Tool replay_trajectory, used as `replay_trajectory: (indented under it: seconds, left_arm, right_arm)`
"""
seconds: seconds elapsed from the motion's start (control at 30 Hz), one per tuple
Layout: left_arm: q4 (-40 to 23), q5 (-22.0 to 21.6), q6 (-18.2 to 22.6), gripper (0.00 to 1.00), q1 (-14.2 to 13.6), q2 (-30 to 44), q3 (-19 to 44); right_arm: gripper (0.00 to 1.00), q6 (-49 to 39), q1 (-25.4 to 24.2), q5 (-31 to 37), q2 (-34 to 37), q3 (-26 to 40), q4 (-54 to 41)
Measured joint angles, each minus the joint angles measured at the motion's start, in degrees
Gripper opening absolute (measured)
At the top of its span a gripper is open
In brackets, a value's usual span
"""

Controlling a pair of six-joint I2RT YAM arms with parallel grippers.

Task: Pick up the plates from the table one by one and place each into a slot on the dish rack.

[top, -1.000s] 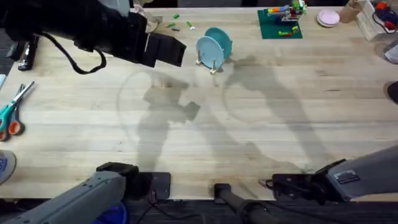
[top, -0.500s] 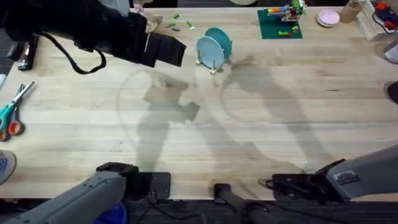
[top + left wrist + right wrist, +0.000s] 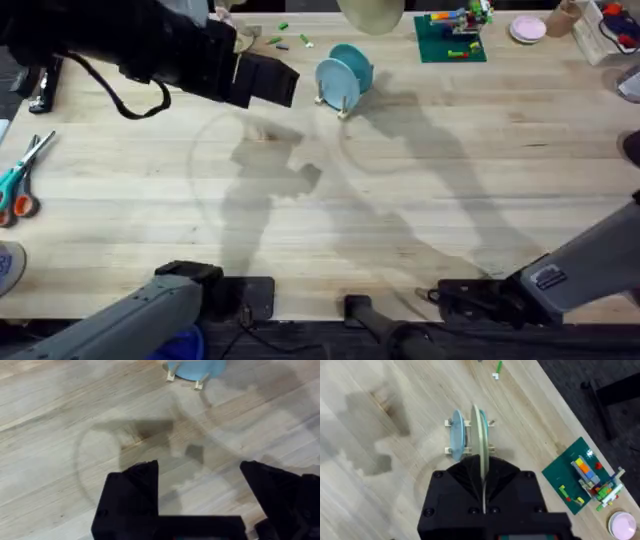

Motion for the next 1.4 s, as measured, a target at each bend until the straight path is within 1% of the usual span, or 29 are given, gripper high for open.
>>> replay_trajectory:
  seconds: [0.4,0.7,1.0,1.23,1.4]
  left_arm:
    - [0.01,0.0,0.0,0.995,0.0,0.0,0.0]
    - [-0.01,0.0,0.0,0.995,0.0,0.0,0.0]
    - [-0.01,0.0,0.0,0.995,0.0,0.0,0.0]
    - [-0.01,0.0,0.0,0.995,0.0,0.0,0.0]
    - [-0.01,0.0,0.0,0.995,0.0,0.0,0.0]
  right_arm:
    - [0.029,0.15,0.0,-1.95,2.89,0.0,-0.07]
    - [0.029,0.2,0.0,-2.19,6.34,0.0,-0.09]
    - [0.029,0.17,0.0,-2.34,7.55,0.0,0.06]
    - [0.029,0.17,0.0,-2.34,10.53,0.0,0.52]
    - [0.029,0.17,0.0,-2.34,10.8,0.0,0.82]
